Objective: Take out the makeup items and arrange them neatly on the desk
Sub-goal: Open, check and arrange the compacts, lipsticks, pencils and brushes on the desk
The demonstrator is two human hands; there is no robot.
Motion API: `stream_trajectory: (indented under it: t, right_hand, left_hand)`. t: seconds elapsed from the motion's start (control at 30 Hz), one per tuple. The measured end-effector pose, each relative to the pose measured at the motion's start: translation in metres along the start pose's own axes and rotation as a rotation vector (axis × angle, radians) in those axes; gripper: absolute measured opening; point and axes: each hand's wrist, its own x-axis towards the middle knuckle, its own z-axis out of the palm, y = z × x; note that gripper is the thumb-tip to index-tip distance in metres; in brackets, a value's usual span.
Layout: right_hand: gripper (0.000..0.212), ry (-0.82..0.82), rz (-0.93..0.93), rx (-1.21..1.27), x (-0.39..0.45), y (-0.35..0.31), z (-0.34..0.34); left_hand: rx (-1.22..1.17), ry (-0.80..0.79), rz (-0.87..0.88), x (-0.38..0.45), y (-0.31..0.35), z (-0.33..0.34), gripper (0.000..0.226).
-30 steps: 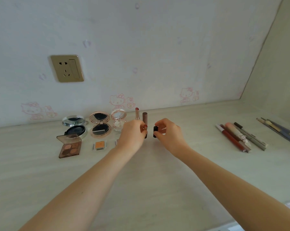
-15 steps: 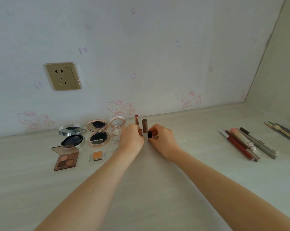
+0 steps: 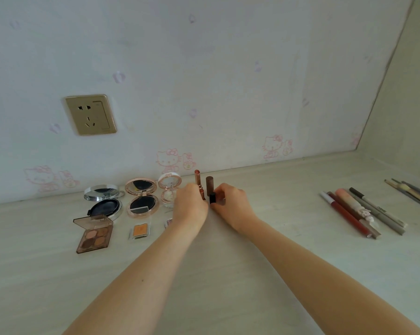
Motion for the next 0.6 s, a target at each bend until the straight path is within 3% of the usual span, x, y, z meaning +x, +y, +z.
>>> stream_trajectory:
  t: [0.6]
  right_hand:
    - [0.038,-0.059,-0.041,-0.272,-0.05,0.008,-0.05]
  left_hand:
    - [0.307,0.063,0.197,-0.033,0.016,-0.034,0.021]
